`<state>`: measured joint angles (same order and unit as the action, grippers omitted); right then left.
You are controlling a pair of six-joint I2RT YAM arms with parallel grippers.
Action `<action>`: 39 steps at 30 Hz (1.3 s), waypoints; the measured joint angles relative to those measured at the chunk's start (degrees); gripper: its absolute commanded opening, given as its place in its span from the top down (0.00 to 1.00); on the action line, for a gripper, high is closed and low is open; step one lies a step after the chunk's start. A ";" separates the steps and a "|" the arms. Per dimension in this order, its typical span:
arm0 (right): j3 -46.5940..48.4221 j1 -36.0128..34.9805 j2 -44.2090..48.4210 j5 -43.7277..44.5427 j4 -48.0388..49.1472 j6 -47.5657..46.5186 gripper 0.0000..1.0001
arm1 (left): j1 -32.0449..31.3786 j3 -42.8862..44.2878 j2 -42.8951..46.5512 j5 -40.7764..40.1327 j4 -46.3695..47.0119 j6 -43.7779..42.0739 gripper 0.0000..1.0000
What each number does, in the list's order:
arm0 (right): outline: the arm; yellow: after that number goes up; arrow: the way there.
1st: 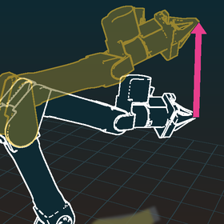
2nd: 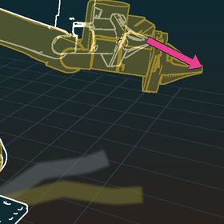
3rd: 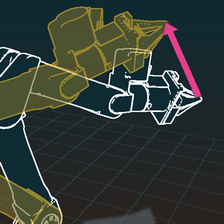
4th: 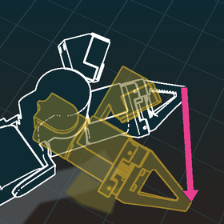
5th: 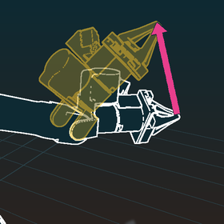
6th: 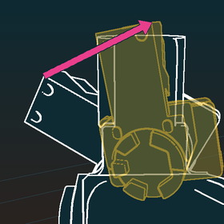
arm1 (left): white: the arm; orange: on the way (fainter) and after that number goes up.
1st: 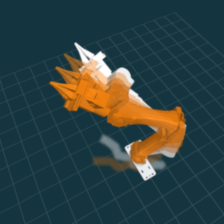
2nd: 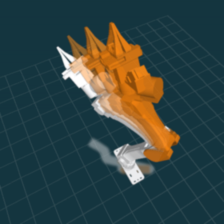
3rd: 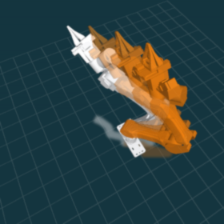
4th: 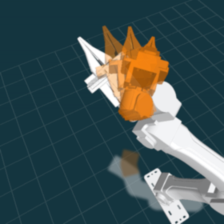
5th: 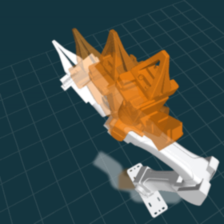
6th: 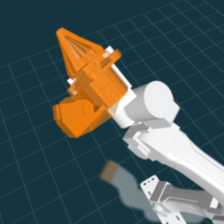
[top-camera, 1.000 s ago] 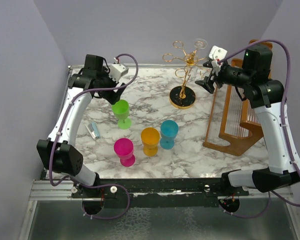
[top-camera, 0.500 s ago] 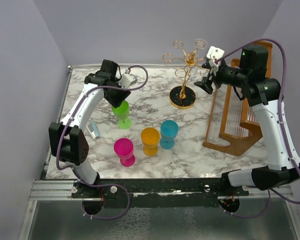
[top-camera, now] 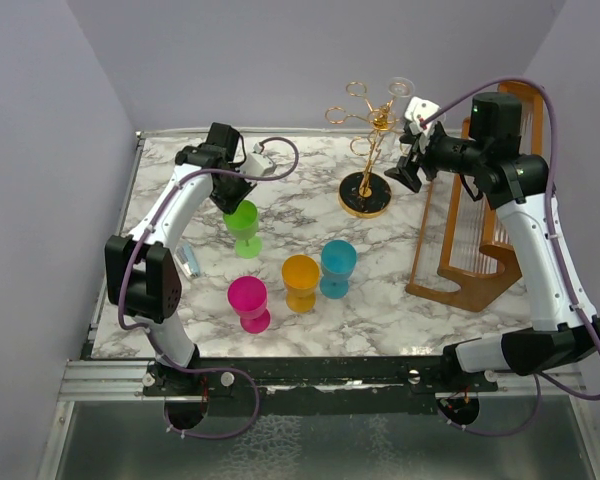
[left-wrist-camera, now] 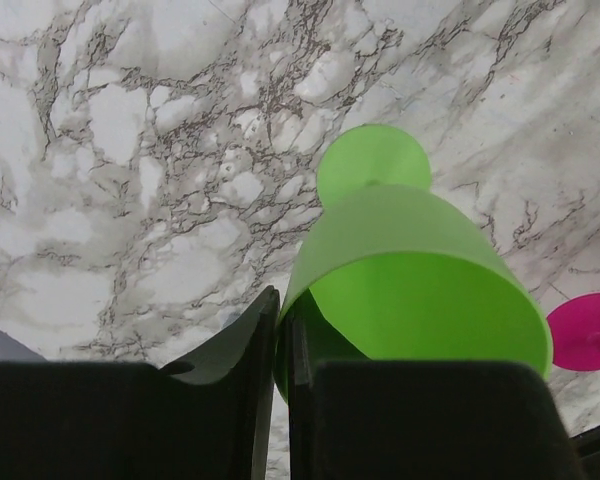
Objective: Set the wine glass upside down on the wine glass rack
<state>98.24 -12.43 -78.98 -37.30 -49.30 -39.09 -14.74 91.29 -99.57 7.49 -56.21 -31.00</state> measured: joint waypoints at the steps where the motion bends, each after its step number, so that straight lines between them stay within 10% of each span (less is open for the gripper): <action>1: -0.15 0.00 0.00 0.20 0.02 0.00 0.28 | 0.00 0.20 0.00 0.02 -0.13 0.07 0.94; 23: -1.05 0.00 0.13 16.96 9.88 10.25 0.19 | -5.14 23.45 0.52 -2.03 1.62 2.34 1.00; 39: -0.66 0.00 0.02 30.12 19.02 20.09 0.17 | -5.60 28.76 7.39 6.67 20.83 21.62 1.00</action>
<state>97.58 -12.43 -78.96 -7.18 -30.28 -19.00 -20.34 120.05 -92.18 14.15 -35.38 -9.39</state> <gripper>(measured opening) 0.831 0.049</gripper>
